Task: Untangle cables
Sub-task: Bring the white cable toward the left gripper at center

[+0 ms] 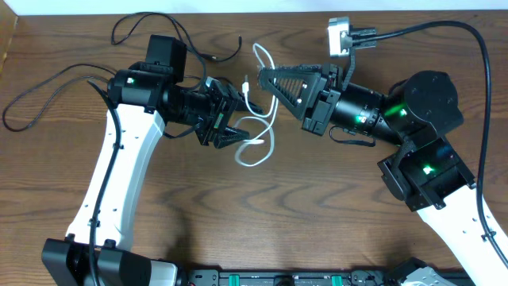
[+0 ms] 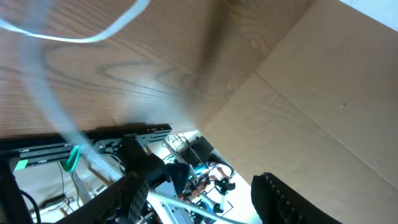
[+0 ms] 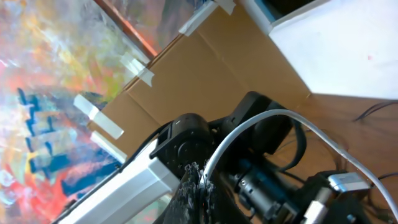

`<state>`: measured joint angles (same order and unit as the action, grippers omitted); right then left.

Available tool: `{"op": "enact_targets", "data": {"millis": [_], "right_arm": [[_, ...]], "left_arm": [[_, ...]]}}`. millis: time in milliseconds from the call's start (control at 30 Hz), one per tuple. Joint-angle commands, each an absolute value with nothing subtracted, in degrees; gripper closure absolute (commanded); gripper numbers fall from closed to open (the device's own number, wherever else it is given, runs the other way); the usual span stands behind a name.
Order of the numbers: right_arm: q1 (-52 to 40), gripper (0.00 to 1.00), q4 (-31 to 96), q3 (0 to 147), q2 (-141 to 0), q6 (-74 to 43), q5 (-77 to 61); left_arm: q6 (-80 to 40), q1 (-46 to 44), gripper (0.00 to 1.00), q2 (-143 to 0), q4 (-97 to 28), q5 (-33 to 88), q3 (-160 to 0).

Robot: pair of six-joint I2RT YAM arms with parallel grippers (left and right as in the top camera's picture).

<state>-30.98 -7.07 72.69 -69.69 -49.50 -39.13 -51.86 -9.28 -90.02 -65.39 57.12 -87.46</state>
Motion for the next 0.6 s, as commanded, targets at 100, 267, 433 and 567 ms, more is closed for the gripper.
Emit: {"op": "enact_targets", "data": {"millis": [100,267,433,567], "right_arm": [[-31.18,0.99,-6.42,73.17,-69.71,-40.47,-37.6],[-32.05,0.99,-6.48,73.17,-70.02,-40.45,-37.41],[-33.69,0.99,-6.66,73.17,-70.48,-40.4,-37.15],[-34.61,0.99,-6.94,73.17,-70.48,-40.32,-34.89]], "left_arm": [[-51.79,-9.19,0.4,-90.28,-65.47,58.06,-87.5],[-53.21,-9.19,0.34,-90.28,-65.47,58.06,-87.5],[-57.43,-9.19,0.34,-90.28,-65.45,58.06,-87.5],[-60.55,-9.26,0.34,-90.28,-65.54,58.11,-87.5]]}}
